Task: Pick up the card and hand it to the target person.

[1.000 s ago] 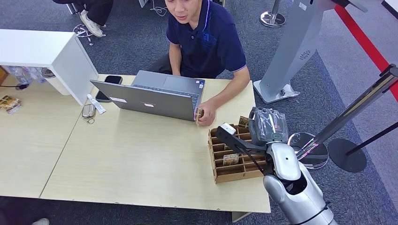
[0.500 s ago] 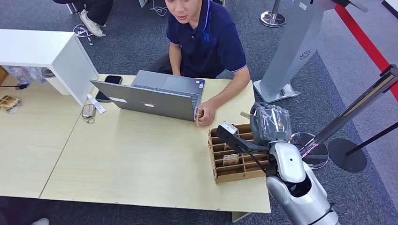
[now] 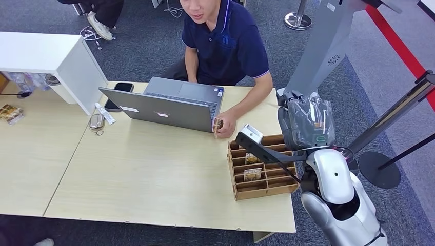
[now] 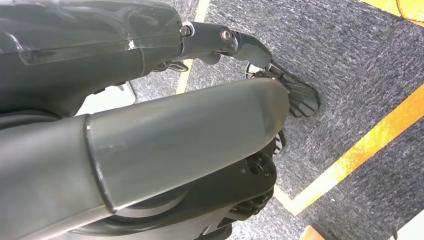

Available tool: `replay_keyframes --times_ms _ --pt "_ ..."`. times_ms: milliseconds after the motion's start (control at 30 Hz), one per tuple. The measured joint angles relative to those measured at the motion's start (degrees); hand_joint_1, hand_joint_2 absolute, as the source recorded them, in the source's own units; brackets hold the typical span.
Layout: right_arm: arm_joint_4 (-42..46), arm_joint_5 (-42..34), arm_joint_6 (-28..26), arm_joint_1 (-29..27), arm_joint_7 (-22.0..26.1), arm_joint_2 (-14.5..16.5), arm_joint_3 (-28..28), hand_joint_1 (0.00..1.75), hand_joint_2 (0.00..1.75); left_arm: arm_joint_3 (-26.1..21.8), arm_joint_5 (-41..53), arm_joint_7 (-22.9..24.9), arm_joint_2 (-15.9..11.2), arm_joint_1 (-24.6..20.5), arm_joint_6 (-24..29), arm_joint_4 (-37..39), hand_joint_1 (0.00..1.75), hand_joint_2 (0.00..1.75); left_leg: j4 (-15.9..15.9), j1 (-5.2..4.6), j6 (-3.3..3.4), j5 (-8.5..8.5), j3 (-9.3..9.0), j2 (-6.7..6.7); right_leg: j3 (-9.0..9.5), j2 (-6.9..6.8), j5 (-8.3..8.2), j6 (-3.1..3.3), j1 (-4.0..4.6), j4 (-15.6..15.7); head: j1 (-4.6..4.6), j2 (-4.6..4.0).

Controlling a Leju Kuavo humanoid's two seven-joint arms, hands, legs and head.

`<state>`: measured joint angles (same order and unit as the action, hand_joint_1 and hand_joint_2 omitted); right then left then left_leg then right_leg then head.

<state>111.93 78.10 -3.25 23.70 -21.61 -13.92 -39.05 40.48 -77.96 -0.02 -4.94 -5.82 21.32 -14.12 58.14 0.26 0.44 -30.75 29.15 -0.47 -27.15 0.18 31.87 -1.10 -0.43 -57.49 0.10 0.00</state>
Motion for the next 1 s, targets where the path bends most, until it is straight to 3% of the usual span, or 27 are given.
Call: replay_keyframes --times_ms 1000 --pt "4.1 4.2 -4.3 1.5 3.0 -0.9 -1.3 1.75 1.75 0.0 0.0 0.0 0.0 0.0 -0.3 0.0 0.0 0.0 0.0 0.0 0.0 0.0 0.0 0.0 0.0 0.0 0.0 0.0 0.0 0.0 0.0 0.0"
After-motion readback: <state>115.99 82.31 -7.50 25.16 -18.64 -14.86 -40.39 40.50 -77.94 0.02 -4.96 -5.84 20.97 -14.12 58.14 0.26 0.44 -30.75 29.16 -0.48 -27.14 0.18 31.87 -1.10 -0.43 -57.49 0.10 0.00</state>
